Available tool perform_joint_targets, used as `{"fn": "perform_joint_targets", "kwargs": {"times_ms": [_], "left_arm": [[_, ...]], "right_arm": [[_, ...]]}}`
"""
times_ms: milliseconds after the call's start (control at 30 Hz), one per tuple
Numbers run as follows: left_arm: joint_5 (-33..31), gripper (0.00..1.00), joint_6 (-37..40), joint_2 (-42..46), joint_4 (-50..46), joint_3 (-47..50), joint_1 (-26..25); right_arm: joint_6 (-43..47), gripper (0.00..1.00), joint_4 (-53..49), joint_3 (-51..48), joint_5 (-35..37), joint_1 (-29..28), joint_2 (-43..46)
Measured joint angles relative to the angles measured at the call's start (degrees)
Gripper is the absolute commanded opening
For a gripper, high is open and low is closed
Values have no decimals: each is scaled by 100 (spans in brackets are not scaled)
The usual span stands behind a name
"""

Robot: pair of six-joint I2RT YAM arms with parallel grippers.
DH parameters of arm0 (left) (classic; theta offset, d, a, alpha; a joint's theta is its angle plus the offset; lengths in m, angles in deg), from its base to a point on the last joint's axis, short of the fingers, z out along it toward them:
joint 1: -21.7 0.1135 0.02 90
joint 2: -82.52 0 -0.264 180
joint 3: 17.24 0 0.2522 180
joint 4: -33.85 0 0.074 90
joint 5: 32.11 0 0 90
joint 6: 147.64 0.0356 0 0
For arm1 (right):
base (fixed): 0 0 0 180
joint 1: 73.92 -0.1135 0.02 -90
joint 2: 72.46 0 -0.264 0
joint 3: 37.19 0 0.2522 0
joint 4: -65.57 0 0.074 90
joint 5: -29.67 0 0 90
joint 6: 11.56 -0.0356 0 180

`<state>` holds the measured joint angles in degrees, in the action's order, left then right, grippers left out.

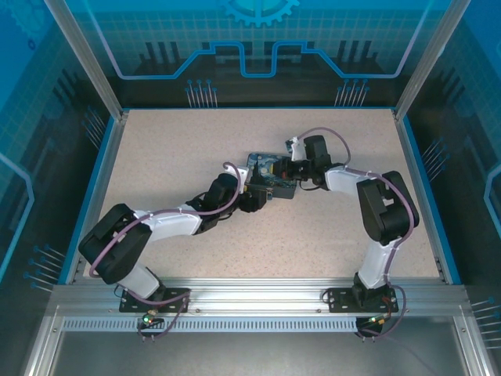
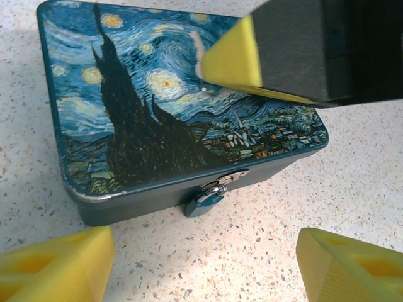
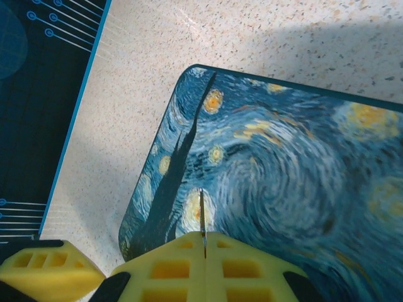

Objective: Unlock the padlock with the key

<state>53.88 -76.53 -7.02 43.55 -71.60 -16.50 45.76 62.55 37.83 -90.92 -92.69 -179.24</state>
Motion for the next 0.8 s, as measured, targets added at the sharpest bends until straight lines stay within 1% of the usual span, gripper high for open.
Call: {"fn": "perform_joint_targets", "kwargs": {"times_ms": [200,467,667,800], "left_arm": [[175,79,282,-144,175,24,0],[258,79,407,-219,306,92,105],[396,79,431,-243,442,249,125],[470,77,446,-374,688,337,122]], "right_arm": [[-122,0,96,210,127,-295,-201],[-271,0,223,426,271,-667,-391],[-273,0,-31,422,339,-616,-232],[-267,0,-358,356,516,-483,157]]}}
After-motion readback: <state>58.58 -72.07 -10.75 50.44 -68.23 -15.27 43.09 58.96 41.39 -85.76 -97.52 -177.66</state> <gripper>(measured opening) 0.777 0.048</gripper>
